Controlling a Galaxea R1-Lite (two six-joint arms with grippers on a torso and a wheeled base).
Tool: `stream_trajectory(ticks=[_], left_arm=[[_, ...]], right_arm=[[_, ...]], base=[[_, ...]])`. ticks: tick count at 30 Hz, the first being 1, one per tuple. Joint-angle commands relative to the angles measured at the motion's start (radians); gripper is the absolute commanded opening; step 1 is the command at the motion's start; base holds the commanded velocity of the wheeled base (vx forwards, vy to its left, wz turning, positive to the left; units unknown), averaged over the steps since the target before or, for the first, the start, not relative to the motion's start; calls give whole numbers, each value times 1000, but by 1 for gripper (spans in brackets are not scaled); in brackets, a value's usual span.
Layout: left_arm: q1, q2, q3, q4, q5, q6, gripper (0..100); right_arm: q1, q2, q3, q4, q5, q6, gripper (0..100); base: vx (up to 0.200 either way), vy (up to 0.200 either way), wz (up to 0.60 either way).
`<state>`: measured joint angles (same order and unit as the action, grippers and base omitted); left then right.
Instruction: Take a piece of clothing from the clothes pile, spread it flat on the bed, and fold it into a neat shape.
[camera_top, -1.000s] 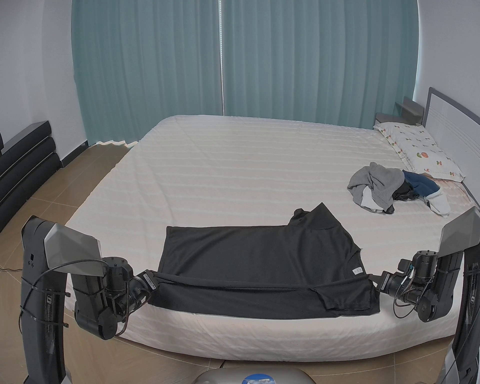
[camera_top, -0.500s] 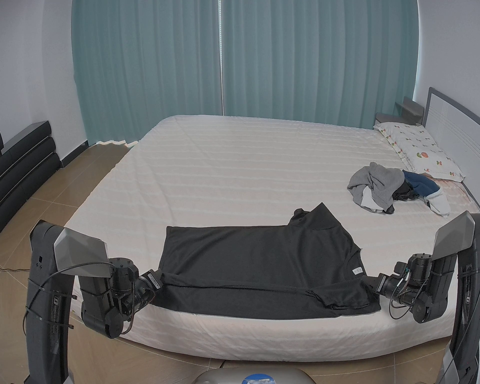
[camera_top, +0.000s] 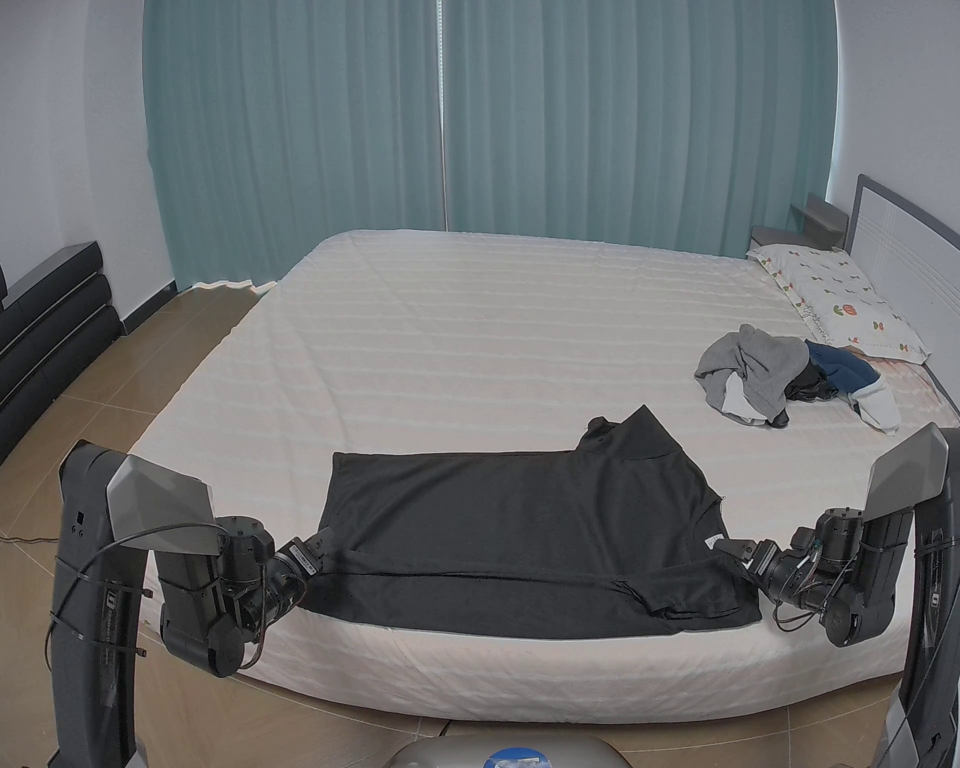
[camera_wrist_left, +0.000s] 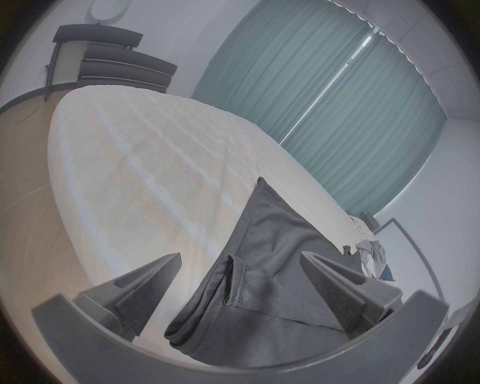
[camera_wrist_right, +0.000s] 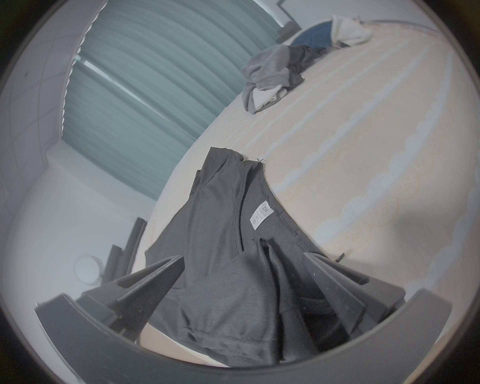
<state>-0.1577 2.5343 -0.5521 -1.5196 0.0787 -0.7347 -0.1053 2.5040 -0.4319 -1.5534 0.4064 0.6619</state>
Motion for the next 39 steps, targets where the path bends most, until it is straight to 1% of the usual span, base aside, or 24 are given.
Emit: stream_trajectory(ticks=[1, 2, 5, 8, 11, 18, 20, 21, 22, 23, 24, 27, 29, 31, 32, 33, 39], left_arm=[[24, -94, 60, -4, -2, -48, 100], [27, -126, 90, -7, -11, -72, 100], [40, -154, 120, -19, -13, -100, 100], [49, -163, 129, -17, -19, -160, 100], [49, -160, 141, -13, -45, -166, 100], [12, -203, 215, -19, -152, -170, 100], [6, -215, 228, -17, -177, -172, 100], [6, -215, 228, -17, -177, -172, 100], [1, -219, 242, -17, -205, -172, 100], [1, -221, 244, -17, -206, -172, 100], [-5, -233, 251, -17, -226, -173, 100], [-39, -264, 279, -13, -280, -195, 100], [-77, -262, 290, -10, -309, -206, 100], [-109, -256, 290, 1, -309, -206, 100], [-109, -256, 290, 1, -309, -206, 100], [-132, -256, 287, 21, -309, -206, 100], [-149, -249, 244, 128, -300, -181, 100]], right_arm=[[-25, -34, 1, -13, 32, 93, 100], [-33, -45, 2, -13, 45, 136, 100], [-39, -60, 7, -14, 68, 166, 100], [-39, -57, 9, -14, 74, 160, 100], [-37, -53, 12, -14, 74, 153, 100], [-31, -48, 13, -14, 71, 146, 100], [-31, -45, 13, -13, 72, 131, 100], [-31, -45, 13, -13, 72, 131, 100], [-30, -42, 15, -14, 72, 120, 100], [-30, -42, 15, -13, 72, 119, 100], [-30, -37, 13, -14, 72, 114, 100], [-28, -34, 12, -14, 71, 113, 100], [-28, -34, 10, -14, 71, 113, 100], [-27, -33, 7, -14, 69, 113, 100], [-27, -33, 7, -14, 69, 113, 100], [-27, -33, 7, -14, 68, 110, 100], [-22, -31, 5, -13, 63, 110, 100]], base=[[0, 0, 0], [0, 0, 0], [0, 0, 0], [0, 0, 0], [133, 0, 0], [200, 0, 0], [0, 0, 0], [0, 0, 0], [0, 0, 0], [0, 0, 0], [0, 0, 0], [0, 0, 0], [0, 0, 0], [0, 0, 0], [0, 0, 0], [0, 0, 0], [0, 0, 0]])
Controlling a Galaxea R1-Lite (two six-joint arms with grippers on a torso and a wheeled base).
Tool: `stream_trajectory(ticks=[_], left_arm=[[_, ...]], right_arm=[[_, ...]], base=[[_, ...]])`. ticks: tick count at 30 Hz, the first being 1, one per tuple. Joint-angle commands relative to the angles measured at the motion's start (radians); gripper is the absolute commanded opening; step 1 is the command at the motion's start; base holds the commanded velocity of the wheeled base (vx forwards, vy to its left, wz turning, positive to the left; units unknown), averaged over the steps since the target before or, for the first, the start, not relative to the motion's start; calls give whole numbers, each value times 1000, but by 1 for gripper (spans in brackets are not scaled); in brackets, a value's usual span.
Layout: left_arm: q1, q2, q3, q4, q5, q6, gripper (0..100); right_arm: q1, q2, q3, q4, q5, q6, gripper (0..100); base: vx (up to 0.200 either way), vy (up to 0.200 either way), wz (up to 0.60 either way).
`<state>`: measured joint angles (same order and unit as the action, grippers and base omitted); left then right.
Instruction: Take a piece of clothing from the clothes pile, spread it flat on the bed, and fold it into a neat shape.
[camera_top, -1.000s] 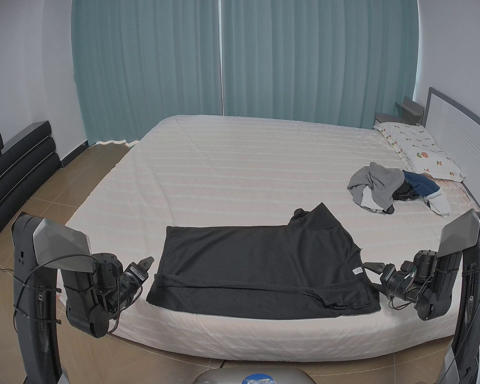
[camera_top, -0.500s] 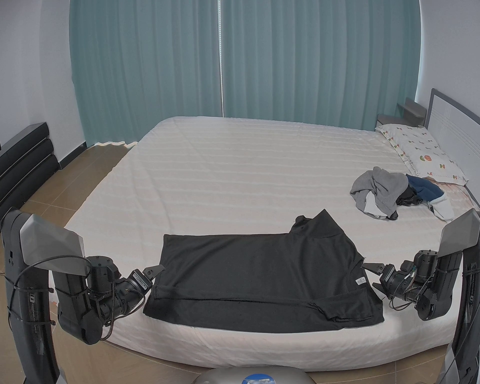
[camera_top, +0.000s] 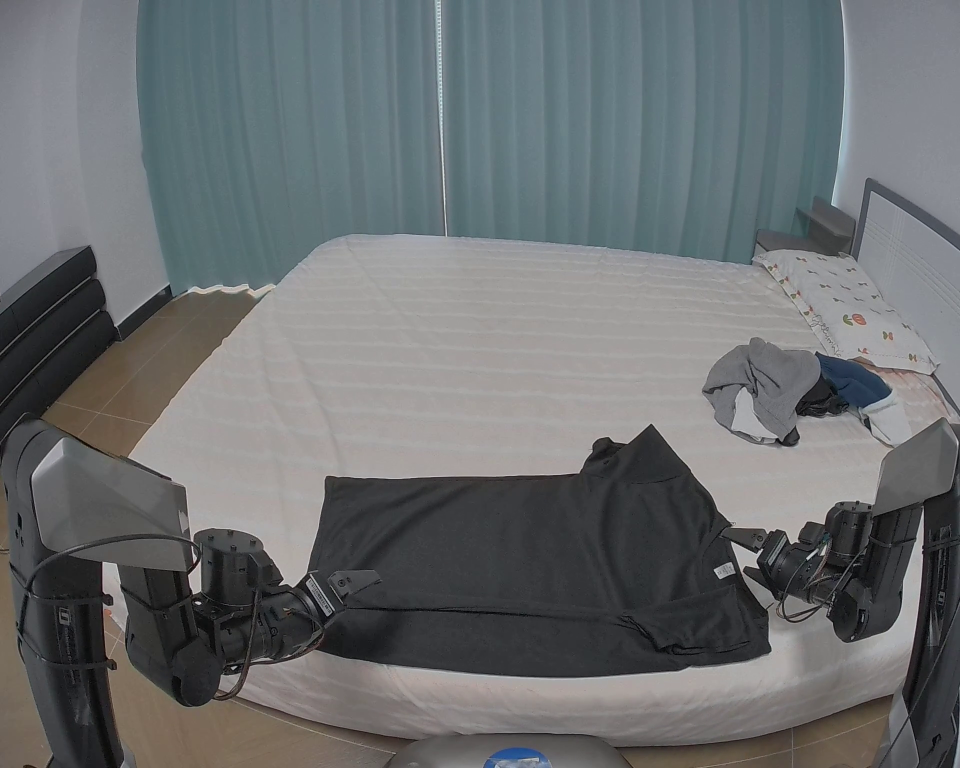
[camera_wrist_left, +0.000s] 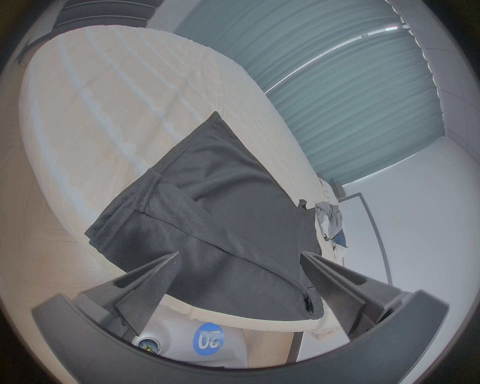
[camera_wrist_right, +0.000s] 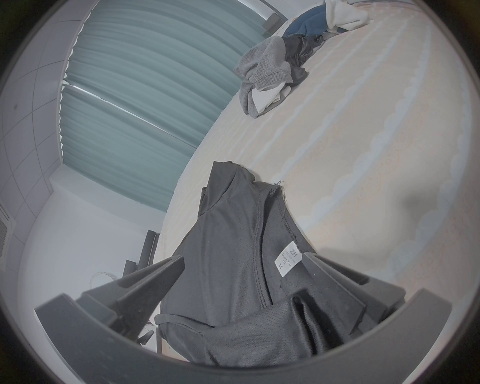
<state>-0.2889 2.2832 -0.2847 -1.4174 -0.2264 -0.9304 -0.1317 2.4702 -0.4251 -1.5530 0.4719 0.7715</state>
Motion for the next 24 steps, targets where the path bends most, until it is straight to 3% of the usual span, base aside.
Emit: stream_trajectory(ticks=[1, 11, 17, 24], left_arm=[[-21, 2, -27, 32, 9, 18, 100], [-68, 2, -134, 221, 153, 27, 100], [-65, 12, -185, 241, 180, 27, 100], [-26, 45, -344, 374, 283, 19, 100]], right_arm=[[7, 4, -3, -13, -3, 0, 100], [9, 10, -4, -13, -6, -6, 100], [9, 10, -4, -13, -6, -8, 100], [11, 10, -6, -13, -7, -8, 100]], base=[[0, 0, 0], [0, 0, 0], [0, 0, 0], [0, 0, 0]])
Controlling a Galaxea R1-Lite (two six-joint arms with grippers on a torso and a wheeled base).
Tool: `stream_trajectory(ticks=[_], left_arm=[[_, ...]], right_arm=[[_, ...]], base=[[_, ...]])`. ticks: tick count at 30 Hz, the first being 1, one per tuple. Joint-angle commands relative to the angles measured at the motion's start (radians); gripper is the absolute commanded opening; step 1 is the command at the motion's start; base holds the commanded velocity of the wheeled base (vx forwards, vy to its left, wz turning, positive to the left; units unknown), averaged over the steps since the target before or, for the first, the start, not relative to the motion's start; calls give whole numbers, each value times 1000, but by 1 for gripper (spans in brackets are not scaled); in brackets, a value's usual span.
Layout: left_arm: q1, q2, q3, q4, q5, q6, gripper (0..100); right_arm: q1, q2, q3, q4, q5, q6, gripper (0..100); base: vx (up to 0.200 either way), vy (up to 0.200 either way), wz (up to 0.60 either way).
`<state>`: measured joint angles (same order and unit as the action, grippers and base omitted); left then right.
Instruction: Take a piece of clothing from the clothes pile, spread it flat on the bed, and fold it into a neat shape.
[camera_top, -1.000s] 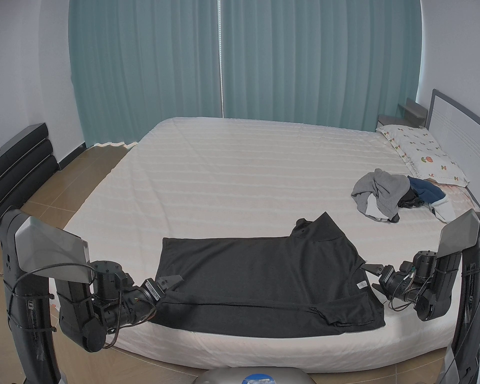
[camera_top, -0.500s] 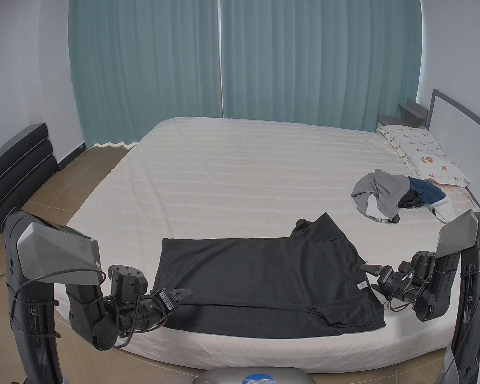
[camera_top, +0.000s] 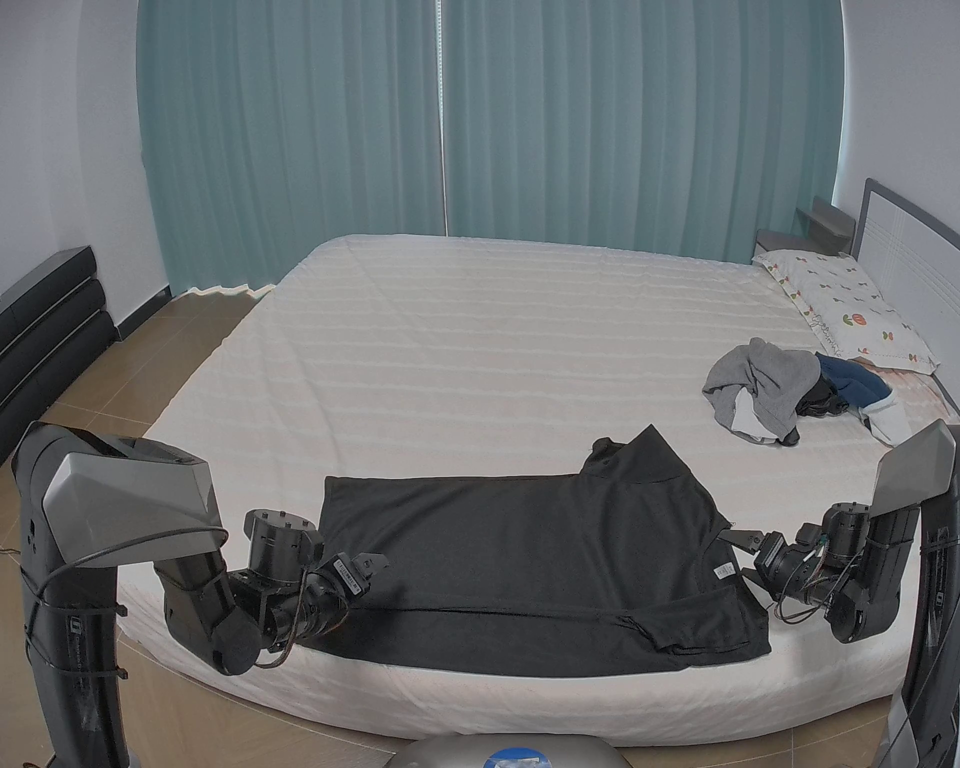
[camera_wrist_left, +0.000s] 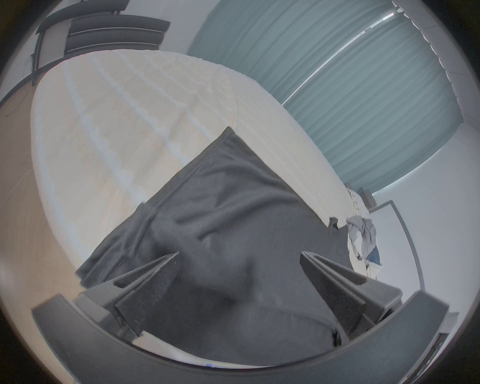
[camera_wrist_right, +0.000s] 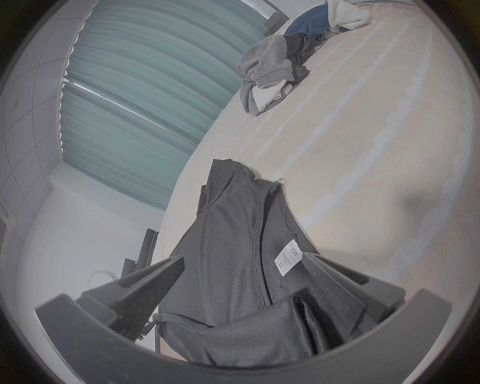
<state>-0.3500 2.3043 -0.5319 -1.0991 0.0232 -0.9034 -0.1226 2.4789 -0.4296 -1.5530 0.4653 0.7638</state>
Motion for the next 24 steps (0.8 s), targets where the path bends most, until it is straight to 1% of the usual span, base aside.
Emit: stream_trajectory(ticks=[1, 2, 3, 4, 5, 7, 10, 13, 17, 18, 20, 24], left_arm=[[66, 21, -118, 59, 30, -14, 100], [95, 20, -137, 58, 26, -28, 100], [95, 20, -137, 58, 26, -28, 100], [131, 17, -166, 58, 24, -84, 100], [140, 17, -175, 55, 23, -120, 100], [149, 17, -184, 51, 21, -161, 100], [157, 15, -191, 36, 23, -177, 100], [169, 15, -177, -11, 23, -181, 100], [166, 3, -111, -28, -14, -170, 100], [161, -9, -80, -28, -45, -161, 100], [160, -35, -36, -27, -69, -140, 100], [158, -74, 66, -27, -117, -43, 100]], right_arm=[[1, 2, -1, -15, -4, 0, 100], [3, 3, -1, -13, -8, 0, 100], [3, 3, -1, -13, -8, 0, 100], [6, 11, -3, -15, -19, -5, 100], [8, 12, -3, -15, -22, -6, 100], [8, 14, -3, -15, -25, -8, 100], [8, 14, -3, -15, -25, -12, 100], [8, 14, -1, -15, -25, -12, 100], [8, 14, 0, -15, -25, -12, 100], [8, 14, 0, -15, -25, -14, 100], [8, 14, 3, -15, -25, -20, 100], [8, 15, 5, -15, -25, -26, 100]], base=[[0, 0, 0], [0, 0, 0], [0, 0, 0], [0, 0, 0], [0, 0, 0], [0, 0, 0], [0, 0, 0], [0, 0, 0], [0, 0, 0], [0, 0, 0], [0, 0, 0], [0, 0, 0]])
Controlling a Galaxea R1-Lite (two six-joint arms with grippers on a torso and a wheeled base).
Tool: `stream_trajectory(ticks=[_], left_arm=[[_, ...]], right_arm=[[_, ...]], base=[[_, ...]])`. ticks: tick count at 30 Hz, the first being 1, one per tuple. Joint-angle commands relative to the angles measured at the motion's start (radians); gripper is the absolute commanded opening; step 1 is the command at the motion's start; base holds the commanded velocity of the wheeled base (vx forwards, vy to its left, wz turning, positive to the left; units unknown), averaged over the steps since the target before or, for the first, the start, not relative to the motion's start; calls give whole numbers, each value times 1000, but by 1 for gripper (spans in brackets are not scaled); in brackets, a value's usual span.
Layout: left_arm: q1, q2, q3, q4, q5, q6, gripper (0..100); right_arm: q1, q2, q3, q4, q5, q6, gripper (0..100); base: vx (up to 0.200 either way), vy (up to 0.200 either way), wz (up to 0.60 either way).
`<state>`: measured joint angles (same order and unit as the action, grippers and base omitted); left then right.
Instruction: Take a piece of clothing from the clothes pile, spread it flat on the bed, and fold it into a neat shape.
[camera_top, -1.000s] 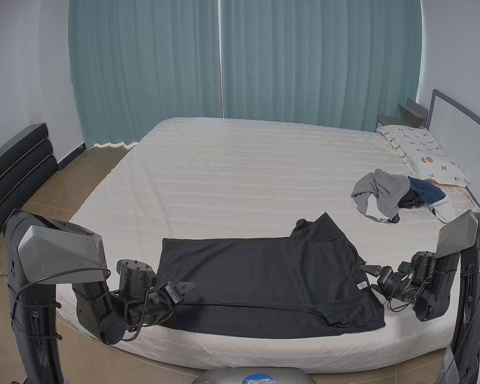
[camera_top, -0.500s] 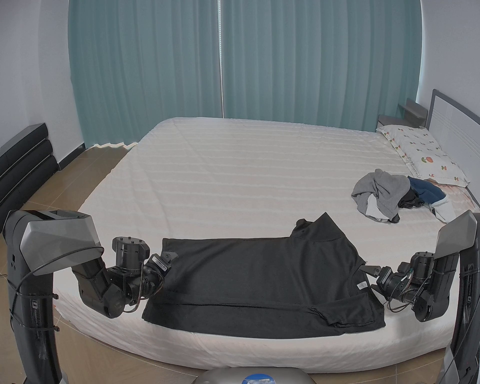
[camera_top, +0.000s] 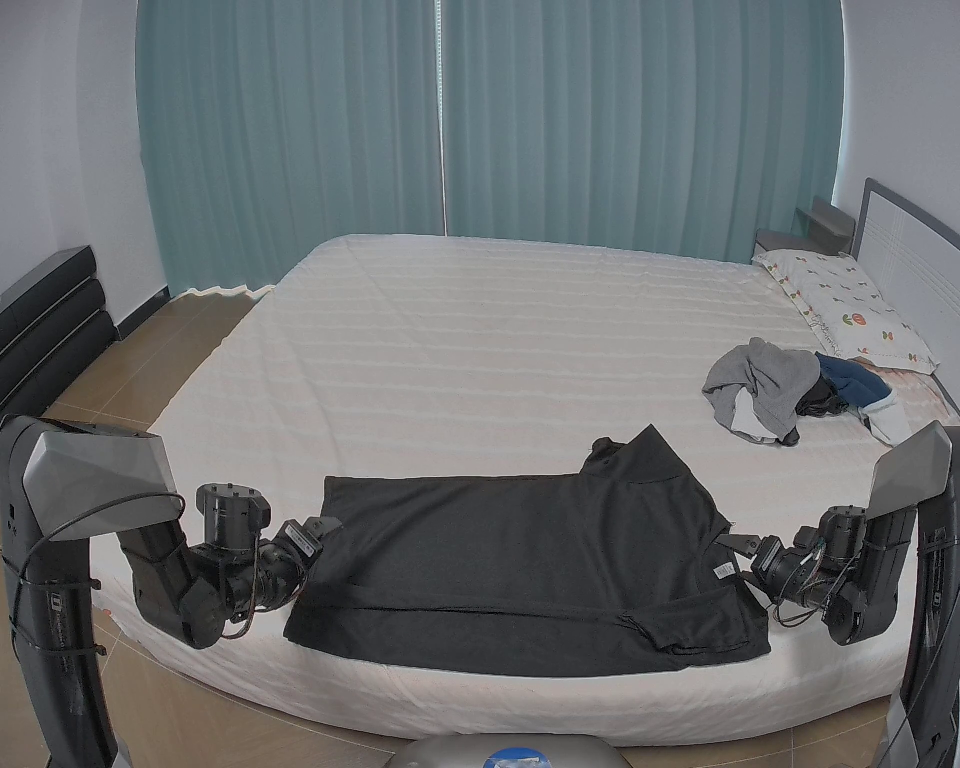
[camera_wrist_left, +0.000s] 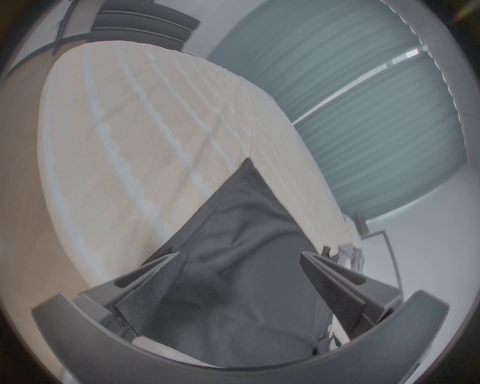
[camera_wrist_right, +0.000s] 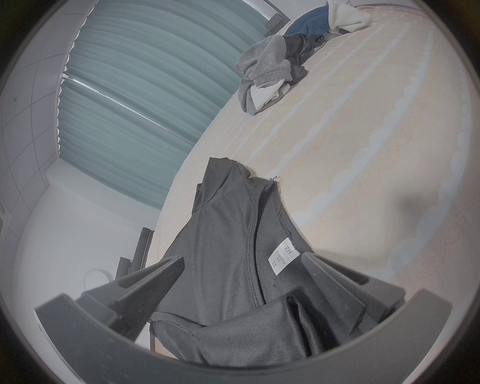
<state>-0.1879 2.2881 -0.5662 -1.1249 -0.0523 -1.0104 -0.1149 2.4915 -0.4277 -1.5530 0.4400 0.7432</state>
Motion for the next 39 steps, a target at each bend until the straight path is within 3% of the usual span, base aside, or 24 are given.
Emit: stream_trajectory(ticks=[1, 7, 10, 15, 18, 29, 32, 35, 39], left_arm=[[-4, -59, 114, -1, -47, 82, 100], [-41, -50, 120, 10, -43, 107, 100], [-81, -19, 117, 11, -21, 176, 100], [-119, 21, 98, 27, 48, 199, 100], [-124, 31, 100, 30, 74, 243, 100], [-114, 60, 12, 36, 78, 243, 100], [-88, 67, -38, 33, 78, 199, 100], [-48, 62, -104, 33, 77, 58, 100], [4, 71, -161, 25, 77, -2, 100]], right_arm=[[0, 3, 3, -15, 0, -5, 100], [0, 3, 1, -15, 0, -5, 100], [0, 3, 1, -15, 0, -5, 100], [0, 3, 0, -15, 0, -5, 100], [0, 3, 0, -13, 0, -5, 100], [0, 3, -3, -15, -1, -5, 100], [0, 3, -3, -13, -1, -5, 100], [0, 3, -3, -13, -1, -5, 100], [0, 3, -3, -15, -1, -5, 100]], base=[[0, 0, 0], [0, 0, 0], [0, 0, 0], [0, 0, 0], [0, 0, 0], [0, 0, 0], [0, 0, 0], [0, 0, 0], [0, 0, 0]])
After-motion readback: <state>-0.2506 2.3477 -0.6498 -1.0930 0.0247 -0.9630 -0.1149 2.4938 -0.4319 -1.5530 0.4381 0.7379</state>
